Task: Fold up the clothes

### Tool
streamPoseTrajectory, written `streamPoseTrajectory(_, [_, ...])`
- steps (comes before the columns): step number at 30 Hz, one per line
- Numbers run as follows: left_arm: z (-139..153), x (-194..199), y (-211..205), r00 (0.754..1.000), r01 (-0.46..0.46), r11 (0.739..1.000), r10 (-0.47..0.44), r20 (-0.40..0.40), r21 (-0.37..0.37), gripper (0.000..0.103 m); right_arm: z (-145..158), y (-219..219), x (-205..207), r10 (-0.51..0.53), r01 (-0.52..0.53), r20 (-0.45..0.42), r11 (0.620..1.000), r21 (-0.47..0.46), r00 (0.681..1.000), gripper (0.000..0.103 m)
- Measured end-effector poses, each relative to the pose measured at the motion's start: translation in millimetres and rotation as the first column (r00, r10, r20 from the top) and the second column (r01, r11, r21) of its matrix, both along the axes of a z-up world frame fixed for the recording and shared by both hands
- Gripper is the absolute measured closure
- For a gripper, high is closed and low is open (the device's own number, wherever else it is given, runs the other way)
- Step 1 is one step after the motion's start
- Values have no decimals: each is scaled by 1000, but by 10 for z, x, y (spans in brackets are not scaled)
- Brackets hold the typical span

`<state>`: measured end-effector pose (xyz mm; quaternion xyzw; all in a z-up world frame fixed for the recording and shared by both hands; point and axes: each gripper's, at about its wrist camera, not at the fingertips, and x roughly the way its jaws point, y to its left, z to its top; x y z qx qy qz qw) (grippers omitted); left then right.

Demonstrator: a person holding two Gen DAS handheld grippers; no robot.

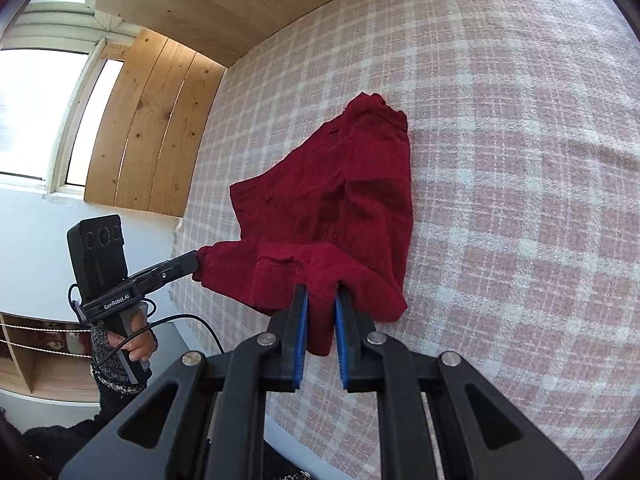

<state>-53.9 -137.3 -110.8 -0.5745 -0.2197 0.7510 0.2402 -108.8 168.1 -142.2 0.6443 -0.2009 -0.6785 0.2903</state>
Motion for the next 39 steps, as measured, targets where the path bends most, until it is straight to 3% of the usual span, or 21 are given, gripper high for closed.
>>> streamPoseTrajectory(6, [-215, -364, -9, 1000, -2, 999, 2, 12, -51, 98, -233, -28, -402, -9, 8, 56, 1000, 13, 998, 87])
streamPoseTrajectory(10, [-311, -497, -115, 998, -53, 998, 54, 33, -26, 96, -254, -2, -499, -10, 6, 120, 999, 31, 993, 84])
streamPoseTrajectory(12, [-241, -472, -175, 998, -58, 998, 59, 10, -27, 96, -112, 2, -469, 21, -25, 64, 998, 55, 998, 78])
streamPoseTrajectory(15, [-68, -363, -202, 998, -27, 995, 22, -53, -99, 95, 164, 51, -367, 66, -55, -94, 992, 115, 993, 64])
streamPoseTrajectory(17, [53, -236, -163, 994, 16, 991, -30, -101, -136, 90, 307, 82, -263, 88, -66, -179, 990, 128, 980, 61])
streamPoseTrajectory(18, [103, -149, -94, 989, 56, 986, -77, -129, -160, 88, 352, 63, -196, 120, -86, -222, 984, 157, 968, 56])
streamPoseTrajectory(20, [163, 37, 76, 969, 142, 967, -180, -168, -212, 73, 395, -15, -56, 205, -138, -294, 962, 235, 934, 45])
streamPoseTrajectory(24, [101, 247, 455, 916, 269, 892, -353, -189, -363, 68, 289, -207, 115, 370, -242, -340, 899, 364, 865, 43])
streamPoseTrajectory(31, [-7, -61, 505, 907, 249, 857, -369, -200, -452, 68, 90, -376, 73, 485, -296, -381, 839, 456, 787, 43])
streamPoseTrajectory(34, [-53, -196, 524, 904, 239, 840, -376, -204, -487, 67, 96, -426, -22, 503, -285, -430, 832, 476, 749, 43])
streamPoseTrajectory(36, [-84, -285, 537, 902, 231, 828, -380, -207, -511, 68, 65, -442, -196, 486, -269, -422, 837, 477, 765, 43])
streamPoseTrajectory(38, [-115, -375, 550, 899, 224, 815, -384, -210, -534, 68, 96, -377, -349, 423, -225, -416, 867, 445, 805, 43])
streamPoseTrajectory(39, [-130, -420, 557, 898, 220, 809, -386, -211, -545, 68, 131, -340, -360, 413, -235, -422, 880, 412, 807, 43])
